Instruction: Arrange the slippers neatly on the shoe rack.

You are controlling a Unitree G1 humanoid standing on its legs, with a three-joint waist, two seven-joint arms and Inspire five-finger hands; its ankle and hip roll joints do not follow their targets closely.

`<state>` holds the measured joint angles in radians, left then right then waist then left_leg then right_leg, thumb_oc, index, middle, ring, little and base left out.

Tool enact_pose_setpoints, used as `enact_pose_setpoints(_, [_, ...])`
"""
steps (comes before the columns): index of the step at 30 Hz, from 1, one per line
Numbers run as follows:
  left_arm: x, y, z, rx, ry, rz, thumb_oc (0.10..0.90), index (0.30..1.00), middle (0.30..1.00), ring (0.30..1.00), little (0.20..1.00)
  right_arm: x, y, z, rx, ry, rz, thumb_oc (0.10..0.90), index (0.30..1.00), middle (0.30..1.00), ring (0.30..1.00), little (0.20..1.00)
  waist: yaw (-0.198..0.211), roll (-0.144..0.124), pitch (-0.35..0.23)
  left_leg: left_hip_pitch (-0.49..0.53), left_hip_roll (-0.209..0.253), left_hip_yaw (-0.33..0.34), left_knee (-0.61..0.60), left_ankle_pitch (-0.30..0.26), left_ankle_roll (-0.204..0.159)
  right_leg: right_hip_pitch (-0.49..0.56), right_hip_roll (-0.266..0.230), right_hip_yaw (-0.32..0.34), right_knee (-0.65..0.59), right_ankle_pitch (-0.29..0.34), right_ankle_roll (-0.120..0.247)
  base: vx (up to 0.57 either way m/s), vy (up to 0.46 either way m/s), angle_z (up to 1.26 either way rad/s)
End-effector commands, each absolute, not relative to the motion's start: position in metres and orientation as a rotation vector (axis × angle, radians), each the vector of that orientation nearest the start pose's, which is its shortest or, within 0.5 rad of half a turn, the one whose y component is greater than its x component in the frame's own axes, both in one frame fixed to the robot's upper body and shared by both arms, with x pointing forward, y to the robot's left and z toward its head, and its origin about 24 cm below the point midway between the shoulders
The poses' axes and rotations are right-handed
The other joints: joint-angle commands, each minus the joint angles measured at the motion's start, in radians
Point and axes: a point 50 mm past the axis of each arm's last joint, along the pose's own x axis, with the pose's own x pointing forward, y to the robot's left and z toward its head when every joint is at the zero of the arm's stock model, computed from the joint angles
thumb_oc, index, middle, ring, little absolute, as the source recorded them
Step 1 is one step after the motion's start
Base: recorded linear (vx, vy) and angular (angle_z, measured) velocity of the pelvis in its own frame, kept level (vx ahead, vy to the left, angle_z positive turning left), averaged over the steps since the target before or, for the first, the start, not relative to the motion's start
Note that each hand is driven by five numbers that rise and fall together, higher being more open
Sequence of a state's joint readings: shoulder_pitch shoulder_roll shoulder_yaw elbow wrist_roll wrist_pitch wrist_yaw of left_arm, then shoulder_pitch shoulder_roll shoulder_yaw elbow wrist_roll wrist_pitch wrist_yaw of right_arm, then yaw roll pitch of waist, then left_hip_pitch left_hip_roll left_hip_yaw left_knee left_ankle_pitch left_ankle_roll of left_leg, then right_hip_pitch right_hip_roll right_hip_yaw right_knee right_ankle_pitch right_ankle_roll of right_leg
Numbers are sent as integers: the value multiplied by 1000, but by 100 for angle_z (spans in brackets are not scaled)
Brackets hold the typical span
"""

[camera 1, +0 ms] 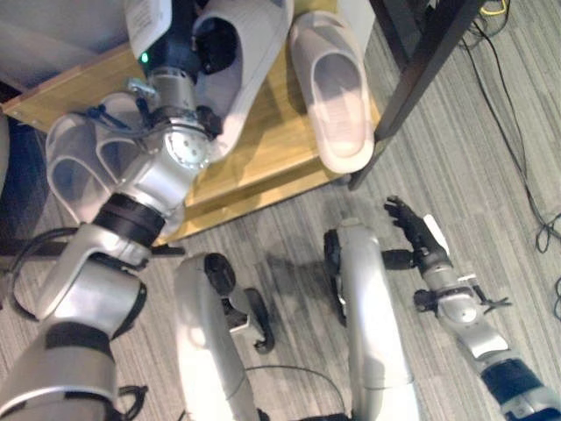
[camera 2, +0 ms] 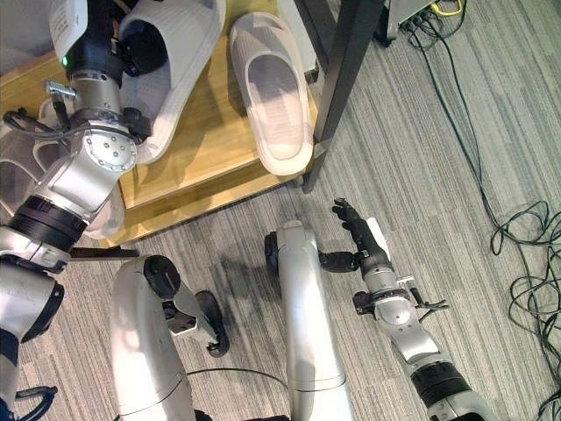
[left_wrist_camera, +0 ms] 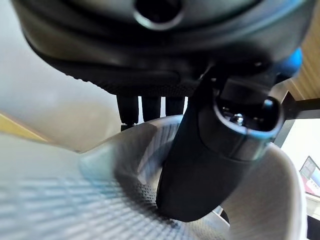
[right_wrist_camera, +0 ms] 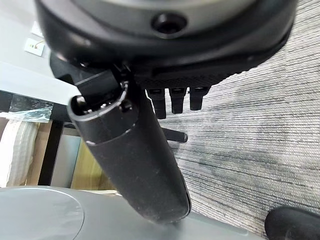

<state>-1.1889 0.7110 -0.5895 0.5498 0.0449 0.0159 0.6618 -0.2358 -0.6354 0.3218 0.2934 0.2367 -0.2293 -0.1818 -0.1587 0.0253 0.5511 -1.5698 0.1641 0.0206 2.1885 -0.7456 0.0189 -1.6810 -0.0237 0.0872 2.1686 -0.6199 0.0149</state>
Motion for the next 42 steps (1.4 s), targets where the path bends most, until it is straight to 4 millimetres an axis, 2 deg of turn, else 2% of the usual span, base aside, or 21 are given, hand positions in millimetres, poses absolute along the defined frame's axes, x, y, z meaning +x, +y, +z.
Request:
enact_pose_setpoints(1, [355, 173, 369, 739, -1015, 566, 400, 300, 300, 300, 300, 290, -205, 113, -416, -345, 118, 800, 900, 900, 900, 900, 8, -5, -31, 0, -78, -76, -8, -7, 39, 111, -50, 33, 54, -153, -7, 0, 0, 0])
enact_pose_setpoints(6, [356, 174, 360, 751, -1003, 554, 400, 300, 300, 300, 300, 290, -204, 115, -409, -353, 123, 800, 900, 900, 900, 900, 10, -21, -31, 0, -85, -64, -5, -10, 32, 111, -58, 40, 71, -158, -16, -31, -22, 6])
enact_pose_setpoints(8, [359, 168, 347, 749, -976, 520, 400, 300, 300, 300, 300, 288, -201, 116, -409, -361, 141, 800, 900, 900, 900, 900, 6, -36, -31, 0, -86, -51, -6, -9, 25, 111, -65, 53, 87, -165, -25, -57, -28, 6])
enact_pose_setpoints(10, [361, 165, 342, 744, -968, 501, 400, 300, 300, 300, 300, 288, -201, 115, -410, -359, 142, 800, 900, 900, 900, 900, 5, -40, -31, 0, -86, -47, -6, -8, 23, 111, -66, 57, 88, -166, -27, -36, -22, 10])
enact_pose_setpoints(11, [363, 159, 337, 720, -951, 463, 471, 406, 406, 406, 406, 289, -201, 114, -409, -351, 142, 800, 900, 900, 900, 900, 3, -46, -31, 0, -85, -42, -8, -8, 20, 111, -67, 63, 92, -165, -30, -28, -20, 14])
enact_pose_setpoints(12, [363, 159, 337, 719, -951, 462, 800, 900, 900, 900, 900, 289, -201, 114, -409, -351, 142, 800, 900, 900, 900, 900, 3, -47, -31, 0, -85, -41, -8, -8, 20, 111, -67, 64, 93, -166, -30, -22, -22, 15])
enact_pose_setpoints(19, [363, 138, 332, 704, -948, 347, 800, 900, 900, 900, 900, 288, -202, 118, -409, -358, 147, 800, 900, 900, 900, 900, 1, -62, -31, 0, -83, -27, -9, -2, 7, 111, -80, 74, 104, -168, -38, -31, -26, 6])
enact_pose_setpoints(27, [359, 131, 319, 778, -957, 239, 800, 900, 900, 900, 900, 286, -204, 117, -407, -348, 158, 800, 900, 900, 900, 900, 12, -68, -31, 0, -83, -30, -4, 2, 1, 111, -90, 76, 117, -174, -40, -26, -10, 7])
enact_pose_setpoints(33, [352, 139, 312, 798, -966, 212, 800, 900, 900, 900, 900, 285, -206, 117, -412, -346, 156, 800, 900, 900, 900, 900, 21, -61, -31, 0, -81, -29, -4, 2, 2, 111, -93, 77, 115, -175, -39, -10, -1, 2])
enact_pose_setpoints(42, [331, 152, 302, 656, -984, 150, 800, 900, 900, 900, 900, 281, -209, 110, -422, -322, 139, 800, 900, 900, 900, 900, 35, -41, -31, 0, -84, -26, 8, -3, 8, 111, -98, 81, 115, -174, -32, -6, 16, 2])
